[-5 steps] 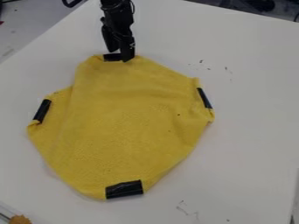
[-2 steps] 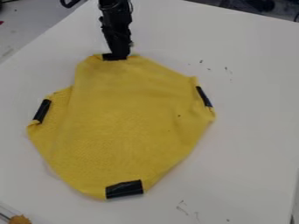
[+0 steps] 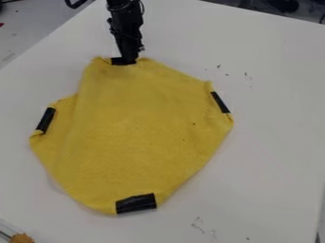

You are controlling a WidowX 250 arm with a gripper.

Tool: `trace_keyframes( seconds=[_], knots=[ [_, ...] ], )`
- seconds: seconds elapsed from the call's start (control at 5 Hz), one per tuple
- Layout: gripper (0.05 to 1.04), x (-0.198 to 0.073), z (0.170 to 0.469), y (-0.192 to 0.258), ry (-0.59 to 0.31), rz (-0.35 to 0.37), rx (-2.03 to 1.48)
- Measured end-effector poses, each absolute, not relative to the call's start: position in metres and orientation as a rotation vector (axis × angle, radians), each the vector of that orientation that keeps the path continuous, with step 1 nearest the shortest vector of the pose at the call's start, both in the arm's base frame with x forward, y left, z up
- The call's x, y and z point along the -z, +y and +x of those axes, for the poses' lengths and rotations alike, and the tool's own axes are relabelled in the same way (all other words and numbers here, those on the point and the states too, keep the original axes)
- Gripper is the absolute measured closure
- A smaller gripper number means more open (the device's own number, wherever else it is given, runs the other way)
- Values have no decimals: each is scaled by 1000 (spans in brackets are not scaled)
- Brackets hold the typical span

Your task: Fold the cloth from right to left

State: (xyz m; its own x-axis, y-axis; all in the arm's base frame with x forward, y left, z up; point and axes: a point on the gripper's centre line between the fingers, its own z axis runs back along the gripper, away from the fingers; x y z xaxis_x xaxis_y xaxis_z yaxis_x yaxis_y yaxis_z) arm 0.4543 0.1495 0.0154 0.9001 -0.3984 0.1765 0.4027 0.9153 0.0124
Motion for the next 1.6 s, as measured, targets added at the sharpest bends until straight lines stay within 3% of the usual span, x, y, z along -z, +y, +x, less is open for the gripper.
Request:
trace_keyframes(
  seconds=[0.2, 0.4, 0.6, 1.2, 1.6],
  knots=[
    [1029, -19, 447, 146, -143, 14, 439],
    [1029, -46, 433, 128, -183, 73, 440],
    [1029, -63, 404, 116, -213, 74, 379],
    [1030, -39, 338, 90, -201, -45, 192],
    [1007, -20, 314, 88, -132, -64, 157]
  ],
)
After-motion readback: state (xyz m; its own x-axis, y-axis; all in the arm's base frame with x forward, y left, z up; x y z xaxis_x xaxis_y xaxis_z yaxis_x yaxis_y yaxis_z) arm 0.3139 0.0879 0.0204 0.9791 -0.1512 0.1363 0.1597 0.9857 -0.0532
